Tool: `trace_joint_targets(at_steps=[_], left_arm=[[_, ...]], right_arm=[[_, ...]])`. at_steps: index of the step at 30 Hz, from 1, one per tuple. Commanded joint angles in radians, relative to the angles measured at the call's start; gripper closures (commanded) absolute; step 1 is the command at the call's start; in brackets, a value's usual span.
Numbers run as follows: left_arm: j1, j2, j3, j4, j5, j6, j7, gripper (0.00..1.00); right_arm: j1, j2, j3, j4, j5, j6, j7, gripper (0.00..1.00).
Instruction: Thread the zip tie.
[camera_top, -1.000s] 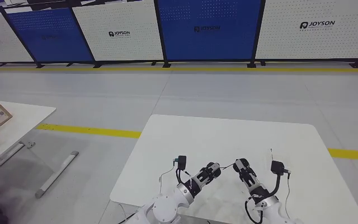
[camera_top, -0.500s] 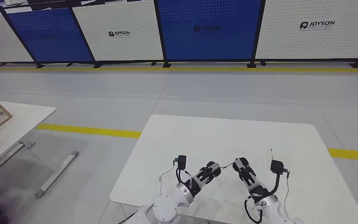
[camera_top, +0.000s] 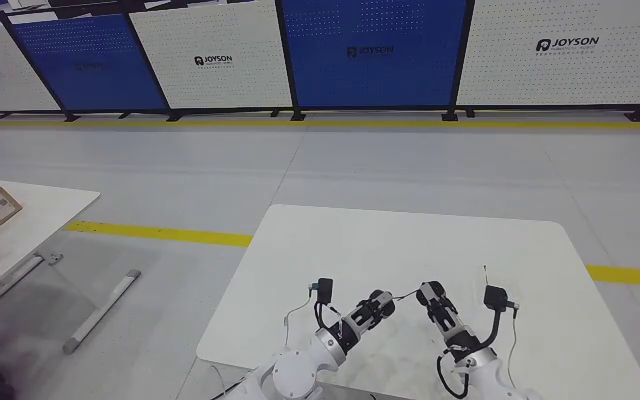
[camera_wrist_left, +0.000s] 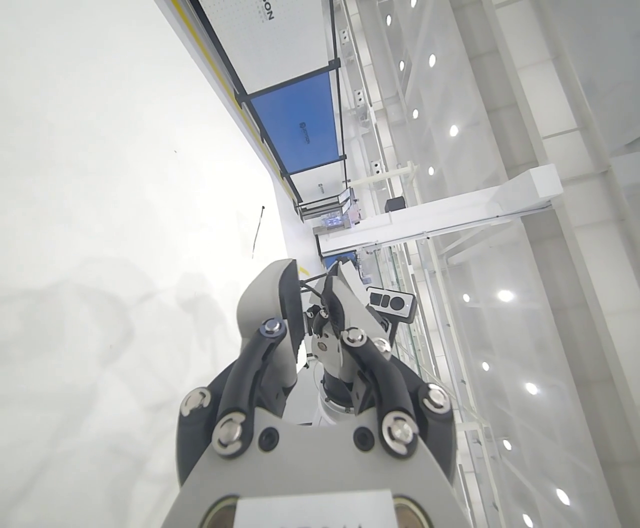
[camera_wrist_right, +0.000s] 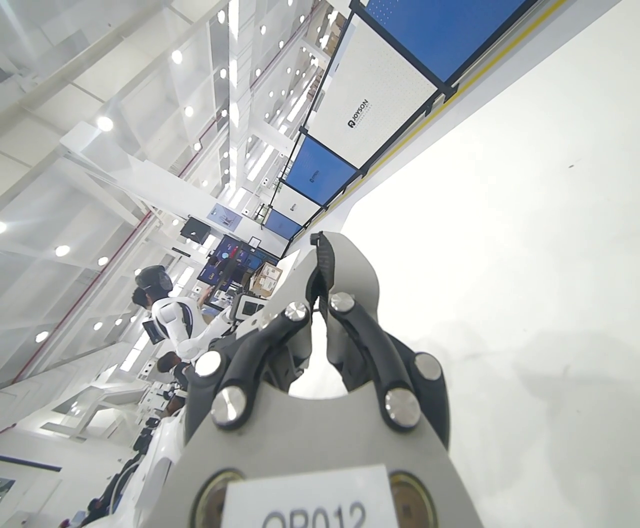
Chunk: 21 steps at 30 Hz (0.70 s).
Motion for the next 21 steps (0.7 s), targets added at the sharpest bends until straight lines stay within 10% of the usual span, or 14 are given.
trace_joint_targets(at_steps=[1, 20, 21], left_arm=[[-0.002, 0.0, 0.0, 0.002, -0.001, 0.001, 0.001, 1.0], [-0.004, -0.001, -0.001, 0.002, -0.015, -0.008, -0.018, 1.0], [-0.004, -0.001, -0.002, 0.002, -0.015, -0.007, -0.019, 1.0]], right_arm=[[-0.001, 0.0, 0.001, -0.001, 0.0, -0.001, 0.0, 1.0], [0.015, -0.005, -0.017, 0.012, 0.023, -0.013, 0.014, 1.0], [0.013, -0.005, -0.015, 0.011, 0.034, -0.018, 0.016, 0.69]])
